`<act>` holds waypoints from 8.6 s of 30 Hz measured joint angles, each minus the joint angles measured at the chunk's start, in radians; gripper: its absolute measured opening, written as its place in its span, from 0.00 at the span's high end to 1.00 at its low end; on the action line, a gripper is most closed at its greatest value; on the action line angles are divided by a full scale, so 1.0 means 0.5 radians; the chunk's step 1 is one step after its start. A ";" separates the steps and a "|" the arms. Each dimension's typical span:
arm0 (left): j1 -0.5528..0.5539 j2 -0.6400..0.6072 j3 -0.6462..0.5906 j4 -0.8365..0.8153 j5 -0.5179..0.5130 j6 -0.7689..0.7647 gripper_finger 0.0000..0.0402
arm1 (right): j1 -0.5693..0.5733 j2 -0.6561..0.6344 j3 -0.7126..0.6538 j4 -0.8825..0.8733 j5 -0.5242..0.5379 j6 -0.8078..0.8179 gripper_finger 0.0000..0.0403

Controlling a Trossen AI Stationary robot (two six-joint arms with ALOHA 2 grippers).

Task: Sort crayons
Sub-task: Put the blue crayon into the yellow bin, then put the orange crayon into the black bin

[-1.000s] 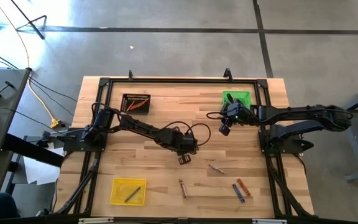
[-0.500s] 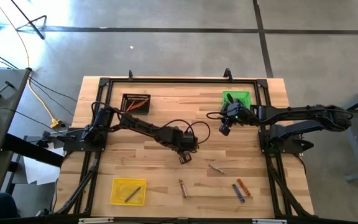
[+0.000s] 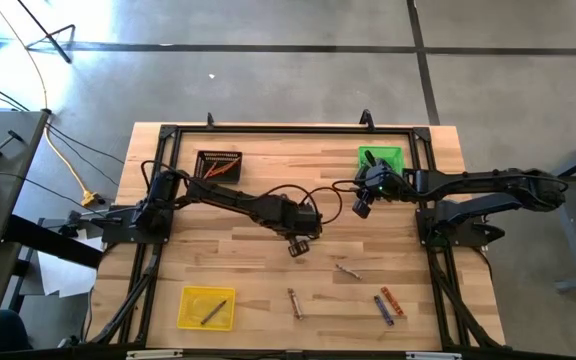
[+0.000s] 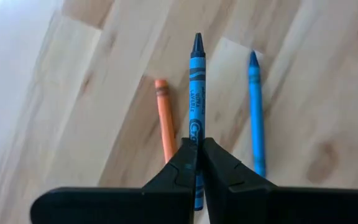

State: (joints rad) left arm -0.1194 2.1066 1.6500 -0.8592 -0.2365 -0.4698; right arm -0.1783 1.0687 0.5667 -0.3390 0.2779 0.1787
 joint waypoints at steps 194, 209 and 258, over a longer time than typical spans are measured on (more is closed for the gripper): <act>0.278 0.383 0.163 -0.174 0.418 0.142 0.99 | 0.002 0.000 0.000 -0.046 0.008 0.008 0.78; 0.278 0.243 0.133 -0.310 0.296 0.158 1.00 | 0.002 0.000 0.000 -0.047 0.008 0.008 0.78; 1.236 -1.018 -1.052 -0.442 -0.149 -0.139 1.00 | 0.003 0.000 0.000 -0.165 0.008 0.136 0.78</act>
State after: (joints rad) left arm 0.4984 1.5974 1.1239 -1.0802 -0.3112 -0.5393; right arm -0.1768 1.0687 0.5667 -0.4213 0.2817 0.2466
